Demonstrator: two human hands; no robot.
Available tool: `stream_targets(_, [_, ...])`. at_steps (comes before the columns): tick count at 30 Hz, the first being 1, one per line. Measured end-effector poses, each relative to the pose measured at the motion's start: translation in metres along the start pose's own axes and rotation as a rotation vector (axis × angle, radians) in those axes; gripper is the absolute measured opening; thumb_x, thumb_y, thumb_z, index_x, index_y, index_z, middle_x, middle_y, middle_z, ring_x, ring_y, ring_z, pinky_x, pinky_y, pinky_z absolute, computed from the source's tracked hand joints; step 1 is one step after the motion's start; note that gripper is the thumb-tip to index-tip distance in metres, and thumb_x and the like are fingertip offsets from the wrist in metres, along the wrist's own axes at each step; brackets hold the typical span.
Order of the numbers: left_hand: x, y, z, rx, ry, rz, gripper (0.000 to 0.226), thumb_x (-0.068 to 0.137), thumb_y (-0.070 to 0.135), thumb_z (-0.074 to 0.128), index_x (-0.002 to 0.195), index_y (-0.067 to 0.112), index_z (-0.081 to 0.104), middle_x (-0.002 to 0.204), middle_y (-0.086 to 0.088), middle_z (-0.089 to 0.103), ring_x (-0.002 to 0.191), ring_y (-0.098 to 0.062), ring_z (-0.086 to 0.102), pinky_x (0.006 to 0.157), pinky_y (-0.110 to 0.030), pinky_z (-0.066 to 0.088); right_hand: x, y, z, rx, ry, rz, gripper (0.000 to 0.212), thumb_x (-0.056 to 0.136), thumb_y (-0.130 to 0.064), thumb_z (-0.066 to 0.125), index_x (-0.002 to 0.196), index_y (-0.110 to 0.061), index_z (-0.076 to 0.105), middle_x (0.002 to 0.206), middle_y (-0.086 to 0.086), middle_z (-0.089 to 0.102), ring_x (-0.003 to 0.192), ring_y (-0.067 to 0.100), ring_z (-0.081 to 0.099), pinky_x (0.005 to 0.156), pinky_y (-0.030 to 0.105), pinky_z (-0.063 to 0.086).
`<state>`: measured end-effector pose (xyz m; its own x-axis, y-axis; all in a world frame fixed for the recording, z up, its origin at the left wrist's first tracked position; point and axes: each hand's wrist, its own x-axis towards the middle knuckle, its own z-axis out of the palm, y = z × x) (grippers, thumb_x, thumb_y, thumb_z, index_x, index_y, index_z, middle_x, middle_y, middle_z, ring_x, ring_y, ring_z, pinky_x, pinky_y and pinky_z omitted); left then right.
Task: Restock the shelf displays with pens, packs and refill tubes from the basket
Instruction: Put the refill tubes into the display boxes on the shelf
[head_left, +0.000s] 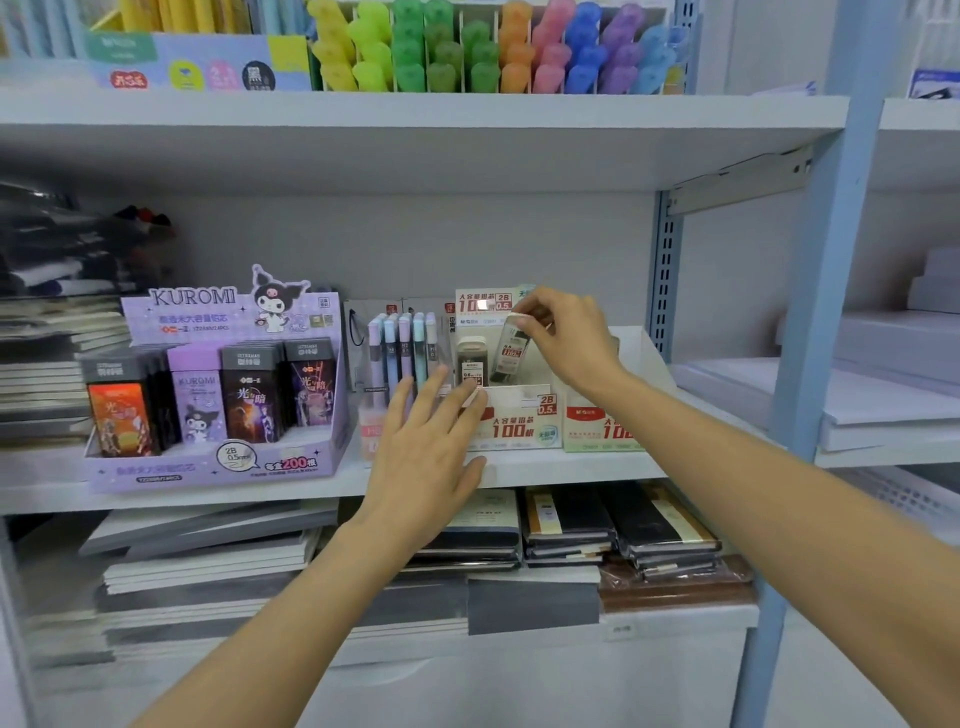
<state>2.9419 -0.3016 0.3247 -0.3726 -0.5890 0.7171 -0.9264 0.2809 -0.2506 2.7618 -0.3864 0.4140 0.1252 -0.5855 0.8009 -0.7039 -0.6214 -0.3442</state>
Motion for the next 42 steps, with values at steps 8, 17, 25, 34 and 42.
stream_targets(8, [-0.003,-0.002,-0.002,-0.089,-0.007,0.028,0.059,0.091,0.039,0.057,0.144,0.018,0.042,0.156,-0.003,0.033,0.150,-0.026,0.010,0.121,-0.047,-0.001,-0.011,0.004,0.008,-0.162,-0.240,0.013,0.021,0.093,-0.027,0.061,0.114,-0.021,0.062,0.111,-0.001,0.068,0.100,0.016,0.063,0.088,0.036,0.053])
stream_targets(17, [-0.099,0.025,0.020,-0.496,0.043,-0.055,0.009,0.085,0.014,0.064,0.094,0.015,0.063,0.087,0.004,0.060,0.083,-0.016,0.051,0.071,-0.032,0.043,-0.130,-0.020,-0.002,0.221,-0.109,-0.163,0.014,0.092,-0.018,0.061,0.102,-0.011,0.068,0.096,0.001,0.067,0.081,0.012,0.062,0.072,0.019,0.048])
stream_targets(25, [-0.285,0.091,0.115,-0.772,-0.979,-0.276,0.009,0.083,0.023,0.069,0.091,0.023,0.070,0.084,0.009,0.069,0.078,-0.010,0.063,0.073,-0.028,0.047,-0.374,0.037,0.095,0.280,-0.831,0.312,0.012,0.090,-0.022,0.066,0.097,-0.013,0.070,0.092,-0.003,0.070,0.077,0.008,0.060,0.072,0.021,0.046])
stream_targets(34, [-0.421,0.147,0.191,-0.646,-1.239,-0.760,0.037,0.082,0.040,0.072,0.111,0.019,0.063,0.101,0.000,0.070,0.096,-0.020,0.064,0.078,-0.030,0.047,-0.541,0.073,0.162,0.089,-1.281,0.701,0.024,0.084,-0.043,0.070,0.085,-0.023,0.056,0.080,-0.005,0.061,0.078,0.016,0.059,0.066,0.028,0.044])
stream_targets(42, [-0.427,0.167,0.212,-0.565,-1.123,-0.878,0.041,0.071,0.050,0.079,0.094,0.021,0.062,0.096,0.000,0.060,0.088,-0.021,0.061,0.065,-0.032,0.041,-0.566,0.077,0.178,0.090,-1.287,0.836,0.041,0.068,-0.028,0.086,0.099,-0.014,0.063,0.082,0.000,0.065,0.077,0.015,0.060,0.063,0.025,0.041])
